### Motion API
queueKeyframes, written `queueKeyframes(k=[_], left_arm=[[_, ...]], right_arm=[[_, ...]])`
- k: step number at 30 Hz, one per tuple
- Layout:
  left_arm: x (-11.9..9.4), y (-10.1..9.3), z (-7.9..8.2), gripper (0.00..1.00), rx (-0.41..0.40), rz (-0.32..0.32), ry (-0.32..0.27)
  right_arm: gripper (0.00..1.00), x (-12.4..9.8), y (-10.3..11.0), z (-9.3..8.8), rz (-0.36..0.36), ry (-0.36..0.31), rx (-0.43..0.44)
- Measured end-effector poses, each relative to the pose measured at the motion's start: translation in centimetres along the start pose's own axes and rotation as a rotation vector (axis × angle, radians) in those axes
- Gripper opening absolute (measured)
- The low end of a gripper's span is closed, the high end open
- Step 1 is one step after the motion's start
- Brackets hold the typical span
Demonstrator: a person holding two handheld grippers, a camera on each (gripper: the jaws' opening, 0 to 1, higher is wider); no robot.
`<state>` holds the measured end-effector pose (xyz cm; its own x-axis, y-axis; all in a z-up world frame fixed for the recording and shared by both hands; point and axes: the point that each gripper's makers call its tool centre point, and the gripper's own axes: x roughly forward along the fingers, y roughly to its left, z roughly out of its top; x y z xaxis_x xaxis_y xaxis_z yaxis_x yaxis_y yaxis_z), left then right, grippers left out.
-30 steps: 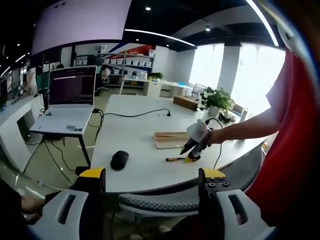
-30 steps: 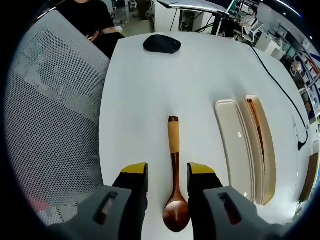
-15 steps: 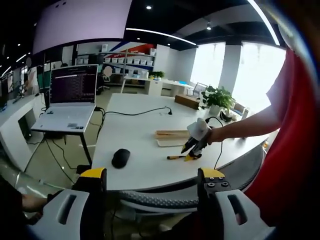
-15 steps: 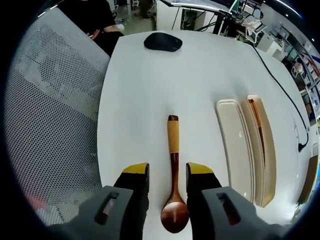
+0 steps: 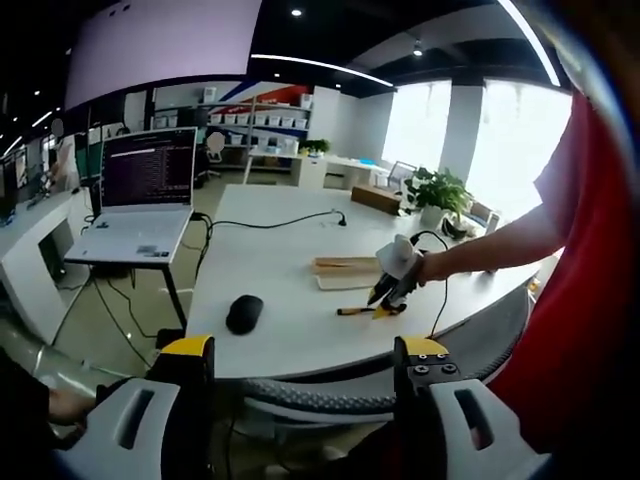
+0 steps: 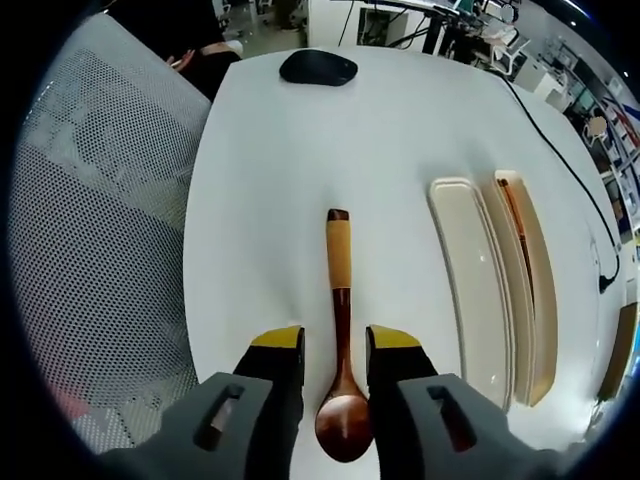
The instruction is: Arrange the utensils inside the cutlery case until each visible utensil rests in its matching compartment.
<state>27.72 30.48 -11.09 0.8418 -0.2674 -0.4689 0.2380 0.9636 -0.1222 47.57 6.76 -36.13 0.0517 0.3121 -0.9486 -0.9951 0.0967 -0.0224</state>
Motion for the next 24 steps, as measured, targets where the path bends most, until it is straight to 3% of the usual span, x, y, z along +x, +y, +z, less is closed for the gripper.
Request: queueKeyframes(k=[6,10,14,20,24], left_arm=[[-0.2,0.2,0.2,0.75,-0.001,0.010,-0.013],[-0.2,0.0,-0.7,0.74,0.002,0.012,0.005],[-0.1,0.4,-1.0,0.74,-0.011,0.010,0.015],[-0.3,0.9,-0.5,0.74,-0.011,0.025,-0.004],[-0.2,0.8,-0.5,0.74,-0.008,0.028,-0.002]], right_arm=[[0.22,0.0,0.3,0.2,0.004,0.015,-0.011],[0.21,0.1,0.5,0.3,0.014,0.025,-0.030],[0.22,0.1,0.3,0.4,0.024,0.030,0.009],[0.14,0.3,-0.4,0.6,0.008,0.011,0.056],[0.07,0.1,0.3,0.9,0.007,-0.027,0.022]])
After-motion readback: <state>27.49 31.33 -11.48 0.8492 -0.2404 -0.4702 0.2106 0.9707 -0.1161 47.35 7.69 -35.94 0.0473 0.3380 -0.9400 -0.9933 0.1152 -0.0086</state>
